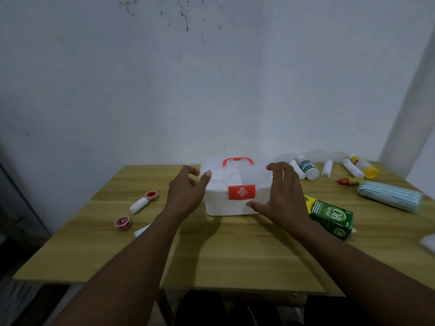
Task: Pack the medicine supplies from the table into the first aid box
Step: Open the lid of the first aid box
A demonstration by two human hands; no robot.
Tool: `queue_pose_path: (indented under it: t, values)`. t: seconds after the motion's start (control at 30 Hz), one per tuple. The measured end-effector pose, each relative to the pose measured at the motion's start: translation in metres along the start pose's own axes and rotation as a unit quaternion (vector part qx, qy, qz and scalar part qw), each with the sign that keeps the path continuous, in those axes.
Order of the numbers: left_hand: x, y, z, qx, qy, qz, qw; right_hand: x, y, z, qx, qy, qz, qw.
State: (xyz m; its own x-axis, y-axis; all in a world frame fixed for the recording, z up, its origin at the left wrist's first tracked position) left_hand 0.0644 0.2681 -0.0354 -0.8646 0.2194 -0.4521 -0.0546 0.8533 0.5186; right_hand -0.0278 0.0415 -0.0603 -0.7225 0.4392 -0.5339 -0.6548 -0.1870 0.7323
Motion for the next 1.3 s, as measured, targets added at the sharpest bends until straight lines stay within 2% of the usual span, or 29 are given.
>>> queue_pose_path:
  t: [0.27,0.47,0.57,0.67,0.8,1.1,1.2,1.3]
  values:
    - [0.000,-0.007,0.001,0.006,-0.012,-0.001,1.000,-0.006,0.000,0.000,0.022,0.047,-0.050,0.997]
    - [-0.005,-0.009,0.009,0.006,-0.043,-0.039,0.998,-0.011,0.003,-0.007,-0.020,0.071,-0.032,0.997]
    - [-0.007,-0.012,0.010,0.025,-0.036,-0.043,0.998,-0.017,0.006,-0.005,-0.085,0.036,-0.031,0.995]
    - [-0.007,-0.016,0.010,0.041,-0.030,-0.043,0.998,-0.024,0.003,-0.002,-0.161,-0.035,-0.030,0.986]
    - [-0.006,-0.019,0.010,0.044,-0.043,-0.055,0.997,-0.025,-0.006,-0.002,-0.219,-0.128,0.029,0.967]
    - [-0.031,0.010,-0.031,0.053,-0.104,-0.148,0.982,-0.063,0.044,0.027,-0.262,-0.154,-0.001,0.953]
    - [-0.053,0.020,-0.042,0.057,-0.095,-0.149,0.983,-0.094,0.060,0.035,-0.280,-0.182,0.034,0.942]
    - [-0.079,0.019,-0.039,0.084,-0.051,-0.121,0.988,-0.129,0.060,0.037,-0.319,-0.233,0.099,0.914]
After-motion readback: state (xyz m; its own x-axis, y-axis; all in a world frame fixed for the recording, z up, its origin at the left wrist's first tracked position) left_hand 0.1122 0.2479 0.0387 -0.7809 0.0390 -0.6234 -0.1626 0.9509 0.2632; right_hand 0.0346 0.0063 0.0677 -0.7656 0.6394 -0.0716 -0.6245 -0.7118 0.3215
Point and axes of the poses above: each hand's wrist, its own x-axis away from the middle knuckle, its own y-axis out of the back of the hand, z = x × y, the point moved 2 cm from there along -x, towards the middle knuckle, and after that the axes turned 13 degrees about -y, right-handed, at the moved point
